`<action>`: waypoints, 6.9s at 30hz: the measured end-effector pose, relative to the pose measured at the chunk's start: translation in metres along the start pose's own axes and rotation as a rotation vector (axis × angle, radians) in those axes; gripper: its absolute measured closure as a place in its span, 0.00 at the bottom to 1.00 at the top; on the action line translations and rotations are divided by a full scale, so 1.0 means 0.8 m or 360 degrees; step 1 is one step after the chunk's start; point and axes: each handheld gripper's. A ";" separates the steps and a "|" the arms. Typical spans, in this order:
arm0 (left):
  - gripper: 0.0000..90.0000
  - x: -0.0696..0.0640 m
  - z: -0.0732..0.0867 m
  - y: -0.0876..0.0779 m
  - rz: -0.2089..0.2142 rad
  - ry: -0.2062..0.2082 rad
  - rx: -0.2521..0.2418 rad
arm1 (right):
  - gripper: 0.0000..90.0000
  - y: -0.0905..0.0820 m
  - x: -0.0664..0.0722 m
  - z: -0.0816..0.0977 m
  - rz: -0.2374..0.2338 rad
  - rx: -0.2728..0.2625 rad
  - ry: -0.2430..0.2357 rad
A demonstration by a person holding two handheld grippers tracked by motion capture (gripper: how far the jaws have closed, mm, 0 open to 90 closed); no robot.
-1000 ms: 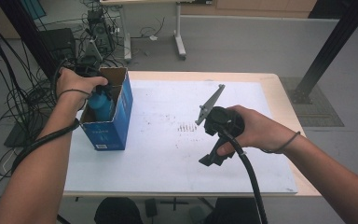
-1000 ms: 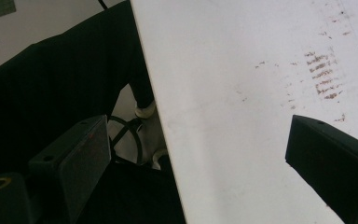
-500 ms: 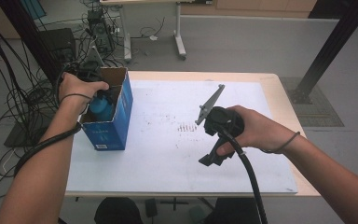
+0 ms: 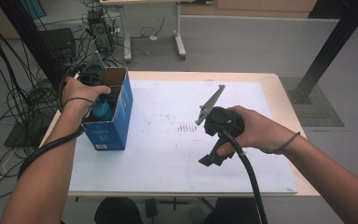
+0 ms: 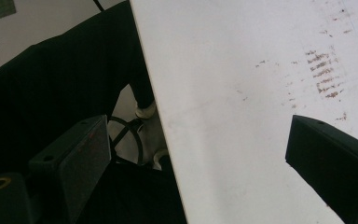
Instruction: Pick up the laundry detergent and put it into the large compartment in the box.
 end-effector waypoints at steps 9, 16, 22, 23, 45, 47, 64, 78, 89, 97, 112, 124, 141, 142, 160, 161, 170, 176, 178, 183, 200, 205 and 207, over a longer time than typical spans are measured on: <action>0.42 -0.002 0.002 0.007 0.0003 -0.0001 -0.0003 | 0.07 0.001 0.000 -0.001 -0.0002 0.0004 0.0001; 0.42 -0.003 0.002 0.008 -0.0001 0.0003 -0.0012 | 0.07 0.002 0.000 -0.002 -0.0003 0.0008 -0.0003; 0.42 -0.002 0.003 0.009 0.0004 -0.0004 -0.0019 | 0.07 0.002 0.000 -0.002 -0.0003 0.0011 0.0002; 0.42 -0.002 0.003 0.009 0.0003 -0.0006 -0.0019 | 0.07 0.002 0.000 -0.002 -0.0002 0.0009 0.0000; 0.42 -0.002 0.003 0.009 0.0005 -0.0003 -0.0019 | 0.07 0.002 -0.001 -0.002 -0.0004 0.0014 0.0000; 0.42 -0.002 0.003 0.009 0.0004 -0.0007 -0.0020 | 0.07 0.002 -0.001 -0.002 -0.0003 0.0011 -0.0003; 0.42 -0.003 0.004 0.009 -0.0001 -0.0007 -0.0022 | 0.07 0.002 -0.002 -0.001 -0.0007 0.0007 0.0002; 0.42 -0.003 0.004 0.009 0.0003 -0.0004 -0.0019 | 0.07 0.002 -0.002 -0.001 -0.0009 0.0006 0.0002; 0.42 -0.003 0.004 0.010 0.0000 -0.0004 -0.0022 | 0.07 0.003 -0.002 0.000 -0.0012 -0.0001 0.0004; 0.42 -0.003 0.004 0.010 0.0002 -0.0007 -0.0022 | 0.07 0.001 -0.002 0.000 -0.0005 0.0004 0.0003; 0.42 -0.003 0.005 0.009 -0.0001 -0.0009 -0.0027 | 0.07 0.001 -0.001 0.000 -0.0004 0.0000 -0.0002; 0.42 -0.005 0.006 0.009 -0.0006 -0.0007 -0.0035 | 0.07 0.000 -0.001 0.001 -0.0002 0.0000 -0.0003; 0.37 -0.005 0.005 0.010 -0.0019 -0.0021 -0.0008 | 0.07 0.002 -0.002 0.000 -0.0007 -0.0003 -0.0001; 0.36 -0.004 0.005 0.010 -0.0016 -0.0023 -0.0008 | 0.07 0.002 -0.002 0.000 -0.0007 -0.0004 -0.0002; 0.37 -0.003 0.004 -0.022 -0.0029 -0.0024 -0.0067 | 0.07 0.001 0.001 -0.002 -0.0002 -0.0003 -0.0013; 0.37 -0.003 0.005 -0.025 -0.0030 -0.0020 -0.0075 | 0.07 0.001 0.000 -0.001 0.0000 -0.0005 -0.0019; 0.33 -0.001 0.007 -0.047 -0.0033 -0.0028 -0.0126 | 0.07 0.000 0.002 -0.001 0.0007 -0.0008 -0.0022; 0.29 -0.004 0.009 -0.064 -0.0027 -0.0019 -0.0164 | 0.07 0.001 0.001 -0.002 0.0004 -0.0007 -0.0018; 0.26 -0.005 0.009 -0.070 -0.0015 -0.0017 -0.0178 | 0.07 0.001 0.000 -0.002 0.0004 -0.0008 -0.0022; 0.20 -0.011 0.011 -0.087 -0.0004 -0.0007 -0.0213 | 0.07 0.000 -0.001 -0.001 0.0009 -0.0006 -0.0016; 0.10 -0.031 0.021 -0.145 0.0071 0.0098 -0.0291 | 0.07 0.001 -0.005 -0.004 0.0006 -0.0007 -0.0016; 0.10 -0.037 0.026 -0.159 0.0061 0.0141 -0.0310 | 0.07 0.001 -0.005 -0.004 0.0006 -0.0006 -0.0011; 0.10 -0.040 0.029 -0.165 0.0070 0.0164 -0.0319 | 0.07 0.001 -0.006 -0.004 0.0003 -0.0003 -0.0009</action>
Point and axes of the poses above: each handheld gripper's, and its own axes: y roughly forward along the jaws, z roughly out of its underside, x roughly to its left, and after that the axes turned 13 degrees about -z, right-handed
